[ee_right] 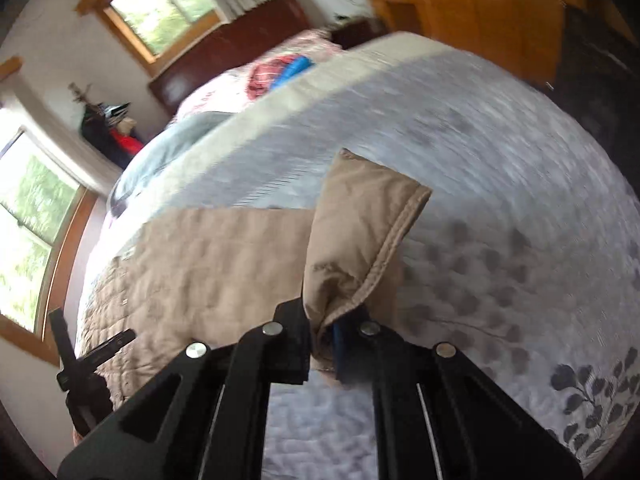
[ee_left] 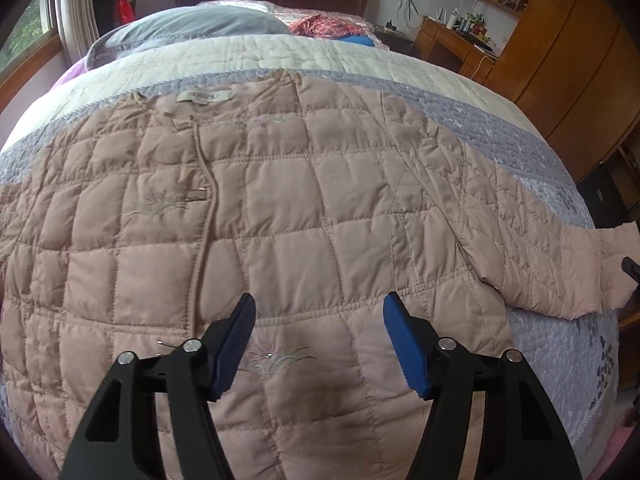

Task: Fold large clothes
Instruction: 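Fold the held sleeve across the coat body and open the right tool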

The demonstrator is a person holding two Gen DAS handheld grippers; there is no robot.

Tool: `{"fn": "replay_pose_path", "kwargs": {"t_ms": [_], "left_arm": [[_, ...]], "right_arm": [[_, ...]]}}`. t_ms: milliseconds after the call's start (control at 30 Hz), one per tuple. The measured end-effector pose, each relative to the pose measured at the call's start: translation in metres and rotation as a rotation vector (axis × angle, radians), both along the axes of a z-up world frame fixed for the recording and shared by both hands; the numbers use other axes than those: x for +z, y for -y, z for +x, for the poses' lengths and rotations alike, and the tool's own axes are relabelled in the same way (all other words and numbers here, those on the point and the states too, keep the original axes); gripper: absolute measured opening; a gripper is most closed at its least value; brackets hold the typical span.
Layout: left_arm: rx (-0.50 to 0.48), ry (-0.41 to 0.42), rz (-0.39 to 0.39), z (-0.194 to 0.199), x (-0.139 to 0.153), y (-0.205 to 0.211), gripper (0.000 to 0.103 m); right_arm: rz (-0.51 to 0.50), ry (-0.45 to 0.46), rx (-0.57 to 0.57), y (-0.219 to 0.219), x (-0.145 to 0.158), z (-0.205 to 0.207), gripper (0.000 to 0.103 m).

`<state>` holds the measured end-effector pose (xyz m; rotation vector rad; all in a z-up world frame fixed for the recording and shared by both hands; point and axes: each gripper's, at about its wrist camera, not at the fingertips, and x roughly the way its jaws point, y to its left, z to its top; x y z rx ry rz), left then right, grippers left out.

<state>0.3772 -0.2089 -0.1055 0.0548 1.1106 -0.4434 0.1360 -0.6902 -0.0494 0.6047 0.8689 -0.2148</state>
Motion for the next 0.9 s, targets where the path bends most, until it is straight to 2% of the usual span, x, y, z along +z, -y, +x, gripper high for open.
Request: {"fn": "replay_pose_path", "kwargs": {"t_ms": [100,200,367,467,567,667,733,833,900], "left_arm": [[0.016,0.024,-0.007,0.002,0.011,-0.016,0.066],[0.027,0.032,-0.012,0.004,0.017,-0.030,0.066],[0.037,0.028,-0.020,0.005,0.020,-0.049,0.066],[0.043,0.038,-0.010,0.004,0.019,-0.057,0.066],[0.054,0.036,-0.005,0.006,0.016,-0.065,0.066],[0.065,0.023,-0.009,0.008,0.011,-0.071,0.067],[0.061,0.010,-0.023,0.008,0.009,-0.072,0.067],[0.047,-0.002,-0.048,0.007,0.009,-0.069,0.070],[0.033,-0.012,-0.068,0.006,0.009,-0.062,0.073]], "right_arm": [[0.004,0.038,0.130,-0.046,0.019,0.041,0.006],[-0.024,0.029,0.226,-0.091,0.024,0.080,0.006],[-0.048,-0.037,0.355,-0.160,-0.003,0.153,0.006],[-0.088,-0.073,0.405,-0.198,-0.019,0.175,0.006],[-0.084,-0.096,0.449,-0.224,-0.035,0.191,0.007],[-0.021,-0.100,0.506,-0.241,-0.043,0.195,0.017],[0.026,-0.077,0.544,-0.246,-0.042,0.192,0.038],[0.053,-0.017,0.557,-0.238,-0.028,0.176,0.039],[0.064,-0.007,0.534,-0.220,-0.016,0.162,0.039]]}}
